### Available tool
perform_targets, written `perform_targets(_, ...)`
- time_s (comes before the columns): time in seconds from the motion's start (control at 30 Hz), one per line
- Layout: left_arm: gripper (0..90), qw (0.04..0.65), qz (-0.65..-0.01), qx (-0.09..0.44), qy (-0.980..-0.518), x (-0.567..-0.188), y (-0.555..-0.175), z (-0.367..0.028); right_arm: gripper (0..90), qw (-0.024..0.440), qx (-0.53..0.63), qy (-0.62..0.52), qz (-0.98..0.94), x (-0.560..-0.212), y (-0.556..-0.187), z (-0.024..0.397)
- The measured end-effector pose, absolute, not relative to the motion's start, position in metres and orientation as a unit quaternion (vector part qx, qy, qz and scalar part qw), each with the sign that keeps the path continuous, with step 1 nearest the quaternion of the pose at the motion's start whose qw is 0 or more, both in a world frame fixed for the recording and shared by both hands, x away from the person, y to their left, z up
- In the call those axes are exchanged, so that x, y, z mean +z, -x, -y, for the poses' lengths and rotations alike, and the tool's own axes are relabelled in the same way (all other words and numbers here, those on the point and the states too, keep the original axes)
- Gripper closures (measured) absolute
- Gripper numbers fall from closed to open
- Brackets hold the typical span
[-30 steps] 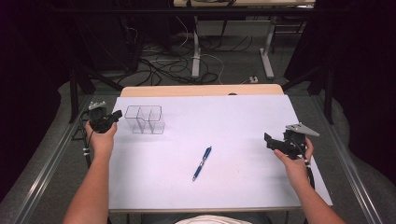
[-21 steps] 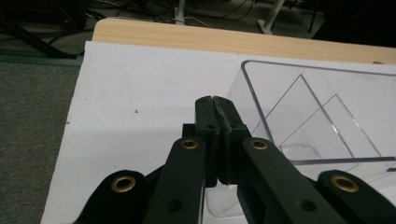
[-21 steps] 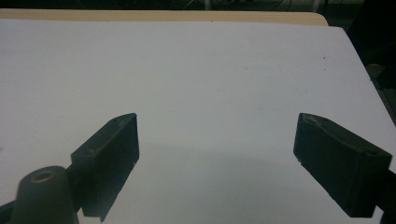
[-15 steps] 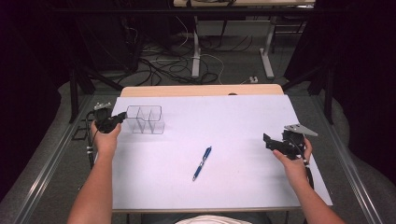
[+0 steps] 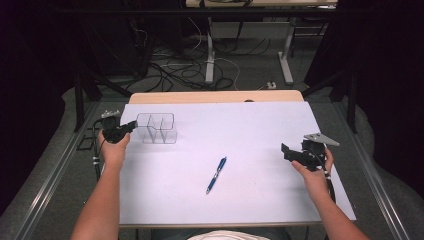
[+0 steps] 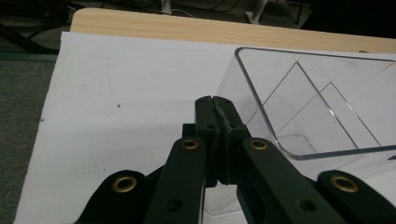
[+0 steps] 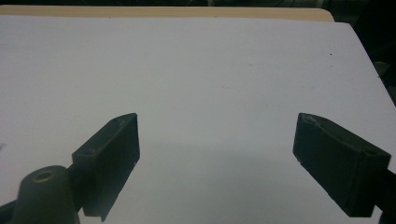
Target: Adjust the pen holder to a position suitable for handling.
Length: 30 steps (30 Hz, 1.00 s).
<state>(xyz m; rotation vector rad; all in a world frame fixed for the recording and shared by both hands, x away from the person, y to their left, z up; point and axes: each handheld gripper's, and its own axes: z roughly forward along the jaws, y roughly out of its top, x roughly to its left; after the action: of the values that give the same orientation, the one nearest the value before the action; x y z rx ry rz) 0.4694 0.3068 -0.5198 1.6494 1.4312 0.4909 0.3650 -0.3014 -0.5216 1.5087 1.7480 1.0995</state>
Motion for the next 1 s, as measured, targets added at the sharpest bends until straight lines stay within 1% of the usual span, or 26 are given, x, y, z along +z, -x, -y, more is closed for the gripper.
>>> perform_targets(0.1,90.0,0.439,-0.570,0.196,-0.666,-0.520,-0.470,-0.304,14.4,0.286,0.412,-0.565,-0.655,-0.522,-0.365,0.301)
perform_targets(0.17,90.0,0.436,-0.561,0.190,-0.678,-0.519,-0.470,-0.300,14.4,0.284,0.413,-0.565,-0.655,-0.522,-0.365,0.300)
perform_targets(0.27,90.0,0.441,-0.556,0.192,-0.678,-0.520,-0.470,-0.294,14.4,0.286,0.413,-0.562,-0.657,-0.523,-0.365,0.301)
perform_targets(1.0,90.0,0.459,-0.538,0.161,-0.688,-0.521,-0.468,-0.242,14.5,0.283,0.414,-0.560,-0.659,-0.522,-0.365,0.299)
